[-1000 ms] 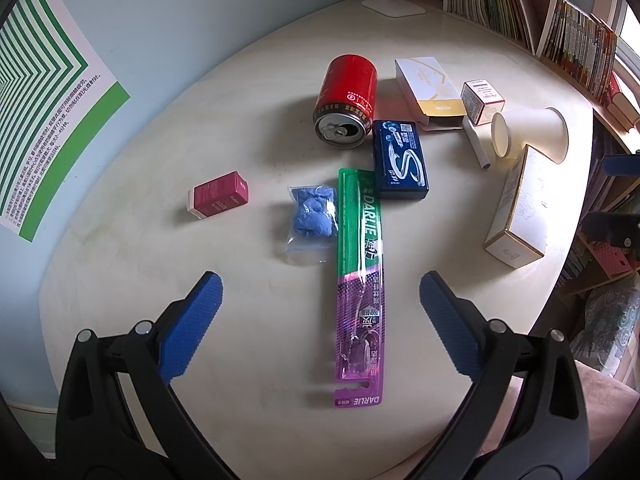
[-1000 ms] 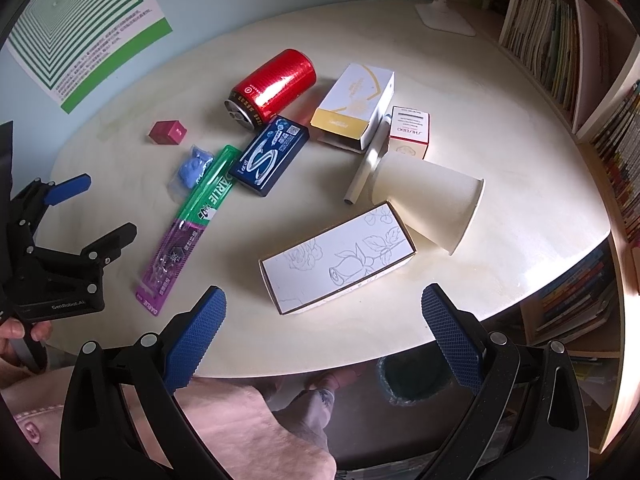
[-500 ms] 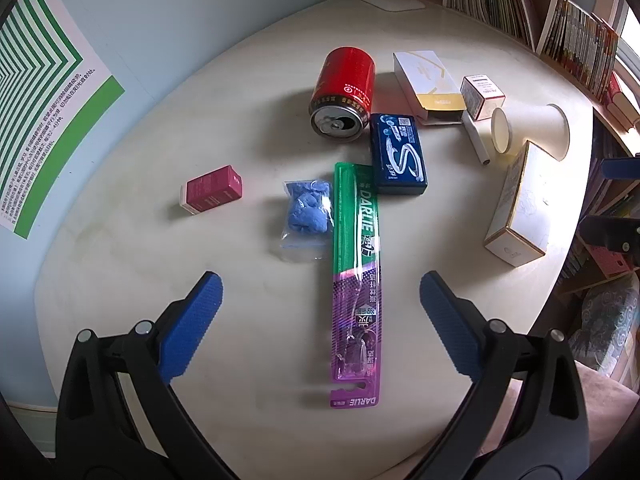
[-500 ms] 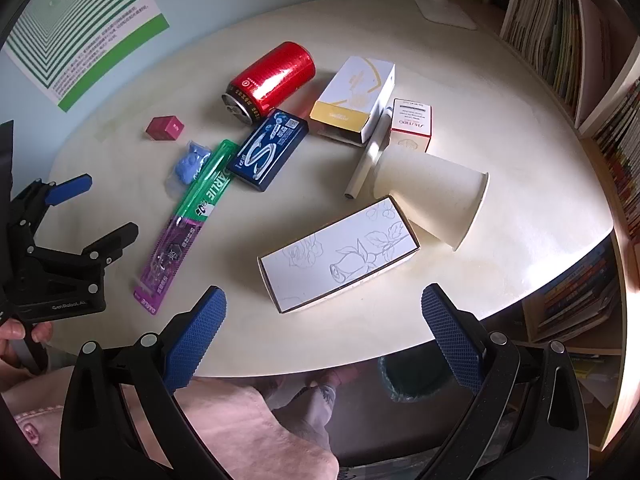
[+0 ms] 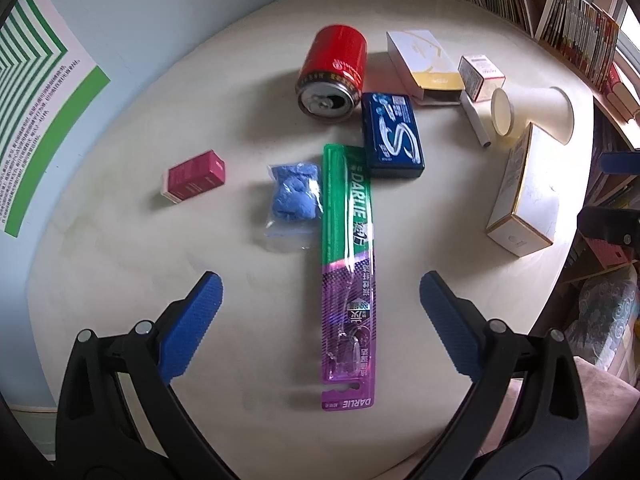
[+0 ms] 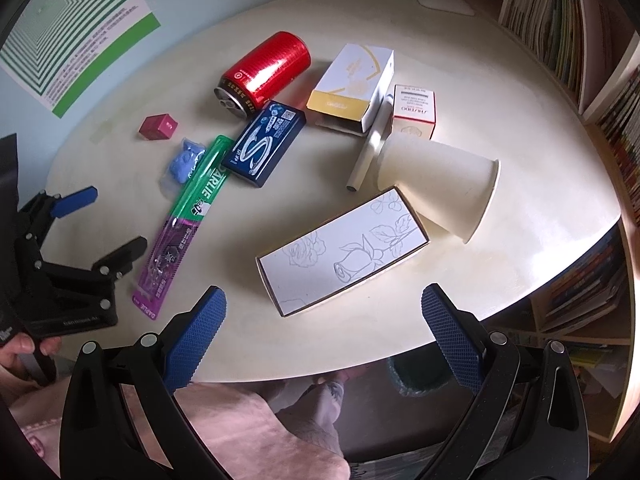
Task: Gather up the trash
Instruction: 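Move both tools toward the DARLIE toothbrush package and the white rose-print box, then close the left tool on the DARLIE package while the right tool grasps the rose-print box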
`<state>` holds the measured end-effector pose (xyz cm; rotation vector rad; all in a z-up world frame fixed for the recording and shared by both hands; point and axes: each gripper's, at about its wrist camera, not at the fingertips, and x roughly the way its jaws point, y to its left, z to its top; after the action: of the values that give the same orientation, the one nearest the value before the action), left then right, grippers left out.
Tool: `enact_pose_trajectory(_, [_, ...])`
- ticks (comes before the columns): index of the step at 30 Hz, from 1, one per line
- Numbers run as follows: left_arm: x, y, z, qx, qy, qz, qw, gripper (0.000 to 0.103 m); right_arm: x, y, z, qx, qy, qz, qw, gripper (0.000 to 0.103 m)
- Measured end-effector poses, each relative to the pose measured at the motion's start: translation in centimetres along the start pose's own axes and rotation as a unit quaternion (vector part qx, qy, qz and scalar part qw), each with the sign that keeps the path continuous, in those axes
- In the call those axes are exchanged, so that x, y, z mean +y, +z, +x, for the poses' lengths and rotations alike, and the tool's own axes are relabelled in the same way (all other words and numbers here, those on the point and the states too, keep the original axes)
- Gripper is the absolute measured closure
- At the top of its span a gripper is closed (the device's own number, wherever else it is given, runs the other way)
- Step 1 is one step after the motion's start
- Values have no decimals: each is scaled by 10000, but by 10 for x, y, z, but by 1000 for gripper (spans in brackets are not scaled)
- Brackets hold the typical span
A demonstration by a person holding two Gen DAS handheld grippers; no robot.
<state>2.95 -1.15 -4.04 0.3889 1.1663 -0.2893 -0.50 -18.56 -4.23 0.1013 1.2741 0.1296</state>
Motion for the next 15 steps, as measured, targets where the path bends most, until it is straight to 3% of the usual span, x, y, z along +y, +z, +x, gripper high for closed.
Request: enact_pose_trajectory(15, [-3, 3, 36, 443, -233, 15, 9987, 7, -12, 13, 30, 313, 40, 613, 9976, 6])
